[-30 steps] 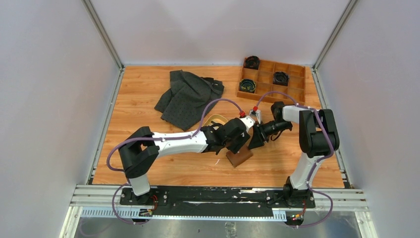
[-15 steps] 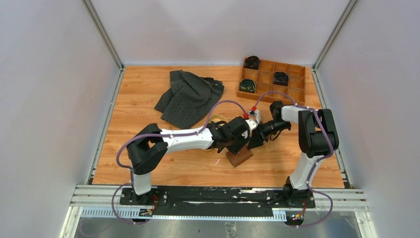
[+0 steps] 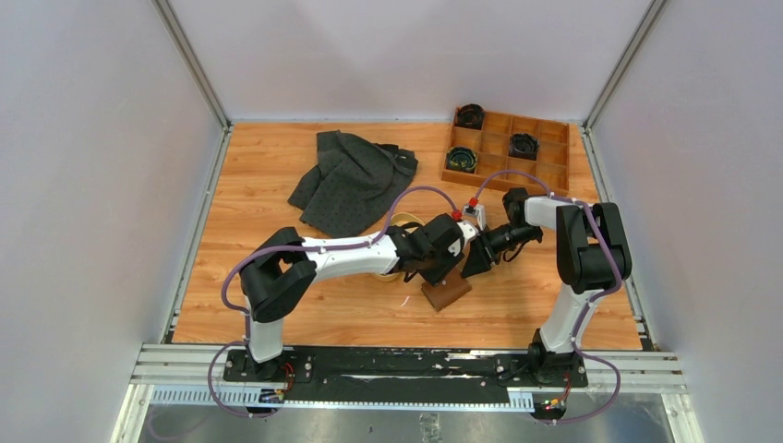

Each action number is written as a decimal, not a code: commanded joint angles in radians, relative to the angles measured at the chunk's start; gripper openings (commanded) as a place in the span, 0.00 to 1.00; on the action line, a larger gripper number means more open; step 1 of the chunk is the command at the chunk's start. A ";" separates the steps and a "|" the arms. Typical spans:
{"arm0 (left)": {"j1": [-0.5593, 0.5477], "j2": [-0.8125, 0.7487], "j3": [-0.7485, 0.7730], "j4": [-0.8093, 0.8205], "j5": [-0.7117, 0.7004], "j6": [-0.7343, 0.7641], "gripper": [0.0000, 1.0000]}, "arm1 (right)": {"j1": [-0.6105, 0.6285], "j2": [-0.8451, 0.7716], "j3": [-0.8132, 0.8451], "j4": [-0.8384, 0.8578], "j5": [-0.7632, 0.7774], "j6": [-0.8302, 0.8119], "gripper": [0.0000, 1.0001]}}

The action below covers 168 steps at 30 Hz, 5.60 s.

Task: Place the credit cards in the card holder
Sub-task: Close the card holder at the center of the board.

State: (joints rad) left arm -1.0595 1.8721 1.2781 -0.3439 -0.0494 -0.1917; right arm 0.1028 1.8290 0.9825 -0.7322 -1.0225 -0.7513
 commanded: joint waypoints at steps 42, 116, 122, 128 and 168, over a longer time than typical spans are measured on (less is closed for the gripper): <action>0.050 0.030 0.012 0.023 0.117 -0.021 0.09 | 0.017 0.010 -0.001 -0.013 0.026 0.001 0.40; 0.050 0.004 -0.066 0.109 0.337 -0.049 0.00 | 0.050 -0.465 -0.451 0.020 -0.007 -1.603 0.80; 0.050 0.001 -0.068 0.103 0.347 -0.036 0.00 | 0.113 -0.473 -0.493 0.113 0.066 -1.557 0.76; 0.049 -0.001 -0.074 0.103 0.372 -0.022 0.00 | 0.142 -0.457 -0.516 0.154 0.131 -1.530 0.69; 0.047 -0.040 -0.093 0.068 0.367 -0.006 0.00 | 0.249 -0.548 -0.530 0.241 0.346 -1.229 0.62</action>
State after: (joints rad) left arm -1.0092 1.8538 1.1992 -0.2573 0.2871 -0.1974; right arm 0.3344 1.2251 0.4889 -0.4973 -0.8410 -1.9495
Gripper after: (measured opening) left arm 0.014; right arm 0.635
